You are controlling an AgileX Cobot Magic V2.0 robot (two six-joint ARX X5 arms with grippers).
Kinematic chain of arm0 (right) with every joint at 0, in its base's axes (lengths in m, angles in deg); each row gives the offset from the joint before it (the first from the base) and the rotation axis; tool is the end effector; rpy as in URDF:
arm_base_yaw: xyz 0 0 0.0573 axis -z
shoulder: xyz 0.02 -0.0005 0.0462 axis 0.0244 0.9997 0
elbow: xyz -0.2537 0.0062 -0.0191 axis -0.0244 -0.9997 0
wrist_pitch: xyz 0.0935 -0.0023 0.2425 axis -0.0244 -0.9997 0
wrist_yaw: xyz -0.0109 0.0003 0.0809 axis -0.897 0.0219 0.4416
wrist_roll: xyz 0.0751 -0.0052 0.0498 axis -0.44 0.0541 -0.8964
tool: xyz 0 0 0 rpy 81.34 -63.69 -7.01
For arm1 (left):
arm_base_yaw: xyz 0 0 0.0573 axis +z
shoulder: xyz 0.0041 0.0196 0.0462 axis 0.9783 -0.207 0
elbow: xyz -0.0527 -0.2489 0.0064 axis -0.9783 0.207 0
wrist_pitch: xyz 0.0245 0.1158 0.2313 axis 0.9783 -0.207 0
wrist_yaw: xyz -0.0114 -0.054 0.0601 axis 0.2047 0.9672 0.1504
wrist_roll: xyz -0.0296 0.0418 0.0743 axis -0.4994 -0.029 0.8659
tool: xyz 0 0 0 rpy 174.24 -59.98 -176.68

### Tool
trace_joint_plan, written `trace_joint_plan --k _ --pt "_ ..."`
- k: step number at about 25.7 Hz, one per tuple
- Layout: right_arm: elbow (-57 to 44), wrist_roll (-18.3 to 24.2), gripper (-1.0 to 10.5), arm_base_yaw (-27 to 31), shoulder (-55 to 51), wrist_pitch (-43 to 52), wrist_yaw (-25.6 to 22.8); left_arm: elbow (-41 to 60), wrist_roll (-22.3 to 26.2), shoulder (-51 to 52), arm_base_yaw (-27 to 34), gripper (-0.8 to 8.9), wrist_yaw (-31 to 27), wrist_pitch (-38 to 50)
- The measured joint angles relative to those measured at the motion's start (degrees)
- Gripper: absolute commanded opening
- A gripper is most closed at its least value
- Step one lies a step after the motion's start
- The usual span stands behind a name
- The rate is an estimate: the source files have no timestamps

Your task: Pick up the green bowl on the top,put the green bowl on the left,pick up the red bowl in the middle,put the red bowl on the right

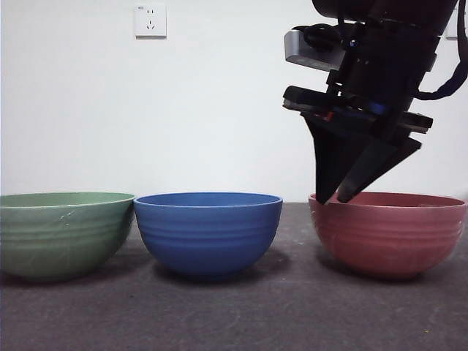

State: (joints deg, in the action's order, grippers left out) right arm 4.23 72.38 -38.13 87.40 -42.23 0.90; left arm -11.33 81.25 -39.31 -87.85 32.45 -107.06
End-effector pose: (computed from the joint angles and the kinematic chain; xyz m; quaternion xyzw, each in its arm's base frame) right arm 0.2502 0.1841 0.1640 -0.1399 0.4923 0.2427 0.8241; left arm 0.1543 -0.0315 0.3320 0.0415 0.3087 -0.1189 0.9428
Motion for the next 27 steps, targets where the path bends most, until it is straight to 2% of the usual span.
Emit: trace_joint_plan --k 3,5,8,9,10,11,13,16,22,27 --pt "-0.1 -0.2 2.2 0.7 -3.4 0.9 -0.1 0.0 0.0 0.0 0.0 2.52 0.5 0.4" --pt "-0.1 0.0 2.2 1.4 -10.2 4.0 -0.2 0.0 0.0 0.0 0.0 2.51 2.8 2.4" --pt "-0.1 3.6 2.2 4.3 -21.1 5.6 -1.6 0.0 0.0 0.0 0.0 2.46 7.3 7.5" --pt "-0.1 4.7 1.9 5.9 -24.2 5.3 -3.0 0.0 0.0 0.0 0.0 2.12 8.9 8.9" --pt "-0.1 5.2 0.7 8.0 -27.2 5.1 -4.3 0.0 0.0 0.0 0.0 0.43 9.7 10.3" --pt "-0.1 5.4 -0.3 9.8 -29.6 5.0 -4.5 0.0 0.0 0.0 0.0 -0.01 9.7 10.9" --pt "-0.5 5.9 -0.1 14.1 -34.8 5.4 -4.6 0.2 0.0 0.1 0.0 -0.08 9.7 12.0" --pt "-6.4 6.1 -0.1 18.1 -43.1 10.1 -4.7 3.1 0.0 1.4 0.0 -0.08 8.4 13.6" --pt "-19.8 4.1 -0.1 19.2 -56.4 17.9 -4.6 15.0 -0.6 9.0 0.0 -0.08 6.4 22.7" --pt "-21.4 2.3 0.0 19.2 -59.5 18.6 -4.6 21.6 -1.6 15.3 0.0 -0.03 7.5 24.9"
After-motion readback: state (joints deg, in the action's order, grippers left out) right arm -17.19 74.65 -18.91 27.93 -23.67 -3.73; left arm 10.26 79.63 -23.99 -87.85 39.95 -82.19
